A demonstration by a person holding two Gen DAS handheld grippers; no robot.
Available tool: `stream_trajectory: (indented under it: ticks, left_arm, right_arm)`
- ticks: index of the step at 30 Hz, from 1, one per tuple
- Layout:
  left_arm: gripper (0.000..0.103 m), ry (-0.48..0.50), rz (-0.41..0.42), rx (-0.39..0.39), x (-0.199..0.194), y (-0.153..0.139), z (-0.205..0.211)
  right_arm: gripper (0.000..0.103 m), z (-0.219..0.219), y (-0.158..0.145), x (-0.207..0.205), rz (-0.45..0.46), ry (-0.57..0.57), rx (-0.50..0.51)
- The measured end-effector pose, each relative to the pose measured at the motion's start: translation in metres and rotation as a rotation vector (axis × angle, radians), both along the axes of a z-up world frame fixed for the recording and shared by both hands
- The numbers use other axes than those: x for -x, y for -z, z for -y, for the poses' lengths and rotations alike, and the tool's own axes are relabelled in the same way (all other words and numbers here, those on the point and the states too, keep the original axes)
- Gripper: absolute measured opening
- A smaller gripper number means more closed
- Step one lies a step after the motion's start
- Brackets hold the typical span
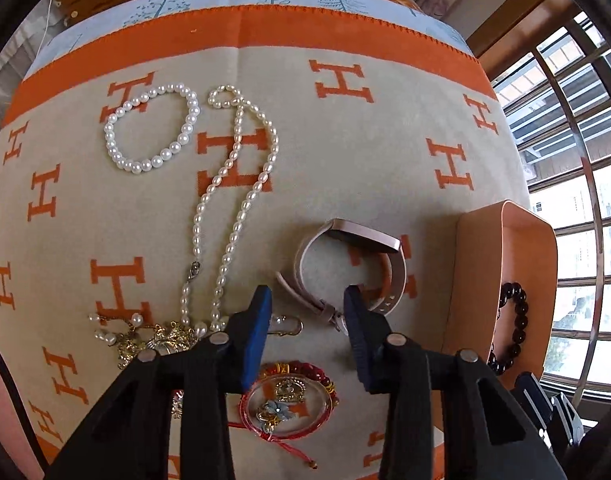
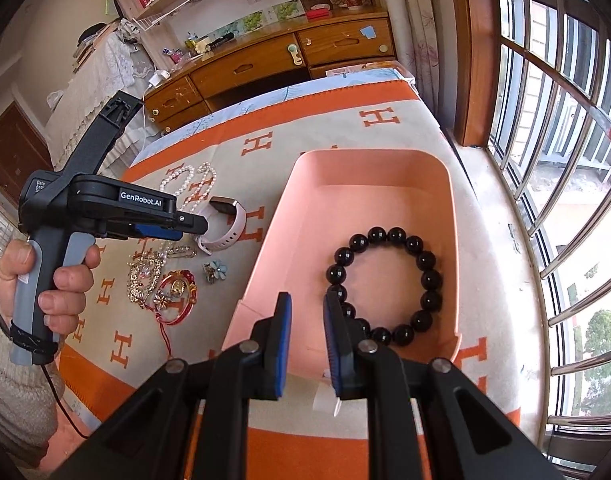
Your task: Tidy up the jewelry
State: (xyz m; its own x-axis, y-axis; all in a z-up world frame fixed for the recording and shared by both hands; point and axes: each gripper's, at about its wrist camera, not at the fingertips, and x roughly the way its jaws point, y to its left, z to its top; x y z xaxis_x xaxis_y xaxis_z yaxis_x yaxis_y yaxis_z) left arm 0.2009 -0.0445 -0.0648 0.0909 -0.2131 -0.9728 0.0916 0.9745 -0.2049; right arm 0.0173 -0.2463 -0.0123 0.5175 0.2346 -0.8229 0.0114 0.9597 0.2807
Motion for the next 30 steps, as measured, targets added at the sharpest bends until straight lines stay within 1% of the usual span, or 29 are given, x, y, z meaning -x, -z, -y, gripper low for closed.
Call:
stream_trajectory:
  ticks: [2, 5, 7, 9, 12, 15, 19, 23, 27, 30]
  left_arm:
    - [0.027, -0.018, -0.024, 0.01, -0.004, 0.004, 0.001]
    - [0.024, -0.033, -0.027, 0.006, -0.006, 0.006, 0.002]
    - [0.019, -0.034, -0.027, 0.0, -0.008, 0.01, 0.007]
    - [0.015, -0.029, -0.02, -0.018, -0.01, 0.011, 0.013]
    - [0.006, -0.018, -0.005, -0.034, -0.015, 0.012, 0.022]
    - [0.004, -0.014, 0.015, -0.033, -0.012, 0.009, 0.027]
    - [0.003, 0.007, 0.074, -0.018, -0.004, -0.01, 0.039]
    - [0.003, 0.035, 0.145, 0.02, 0.006, -0.042, 0.051]
    - [0.004, 0.084, 0.196, 0.073, 0.017, -0.073, 0.068]
    - [0.004, 0.135, 0.219, 0.097, 0.026, -0.087, 0.083]
  right_arm:
    - [0.016, 0.0, 0.001, 0.0, -0.001, 0.001, -0.001]
    - [0.016, 0.001, 0.002, -0.001, -0.002, 0.0, 0.001]
    - [0.016, 0.0, 0.004, -0.001, -0.007, -0.003, 0.001]
    - [0.016, 0.0, 0.006, -0.001, -0.01, -0.003, 0.002]
    - [0.016, 0.0, 0.007, 0.0, -0.01, -0.001, 0.001]
    - [0.016, 0.003, 0.007, 0.001, -0.004, 0.008, -0.008]
    - [0.016, 0.008, 0.003, 0.005, 0.015, 0.025, -0.019]
    - [0.016, 0.014, -0.003, 0.009, 0.048, 0.047, -0.026]
    - [0.016, 0.021, -0.009, 0.017, 0.078, 0.073, -0.019]
    - [0.016, 0.027, -0.01, 0.024, 0.088, 0.089, -0.024]
